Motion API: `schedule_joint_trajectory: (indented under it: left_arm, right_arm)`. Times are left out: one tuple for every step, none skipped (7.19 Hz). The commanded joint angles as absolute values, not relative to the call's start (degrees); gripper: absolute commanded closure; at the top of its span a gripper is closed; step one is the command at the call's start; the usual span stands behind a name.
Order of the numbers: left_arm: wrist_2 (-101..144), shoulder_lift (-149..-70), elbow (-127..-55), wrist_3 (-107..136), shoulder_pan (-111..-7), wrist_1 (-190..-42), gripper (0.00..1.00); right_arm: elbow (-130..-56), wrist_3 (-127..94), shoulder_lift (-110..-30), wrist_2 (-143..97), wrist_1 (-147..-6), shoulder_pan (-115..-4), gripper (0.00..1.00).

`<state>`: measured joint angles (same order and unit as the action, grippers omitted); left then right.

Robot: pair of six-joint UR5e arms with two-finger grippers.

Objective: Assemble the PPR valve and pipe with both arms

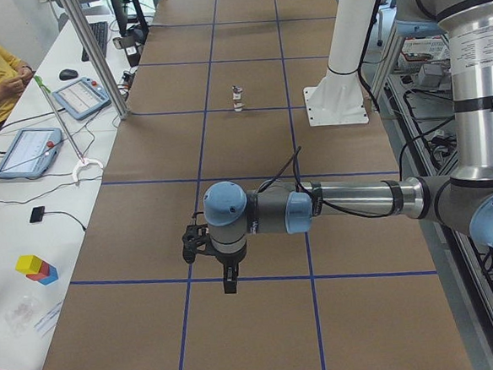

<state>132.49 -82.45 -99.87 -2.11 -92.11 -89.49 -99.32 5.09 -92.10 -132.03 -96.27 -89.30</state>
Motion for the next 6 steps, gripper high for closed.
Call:
schedule_joint_trajectory:
  left_arm:
    - [132.19,-82.27,-100.63,-2.11,-92.2,-89.47,0.0]
    - [132.19,-82.27,-100.55,-2.11,-92.2,-89.47,0.0]
    - [132.19,-82.27,-100.55,-2.11,-92.2,-89.47,0.0]
    - [132.19,-82.18,-100.55,-2.11,-92.2,-89.47,0.0]
    - [132.19,-82.26,-100.63,-2.11,-92.2,-89.47,0.0]
    - [132.19,-82.18,-100.63,-2.11,-92.2,-89.47,0.0]
  right_arm:
    - [-99.4,5.18,-92.11,-132.19,-96.24,-89.3,0.0]
    - [-99.4,5.1,-92.02,-132.19,-96.24,-89.3,0.0]
    - [-99.32,5.01,-91.76,-132.27,-96.33,-89.3,0.0]
    - [-99.32,5.1,-91.84,-132.19,-96.24,-89.3,0.0]
    - [-99.75,5.1,-91.93,-132.27,-96.24,-89.3,0.0]
    - [-99.76,5.01,-91.93,-132.28,-96.24,-89.3,0.0]
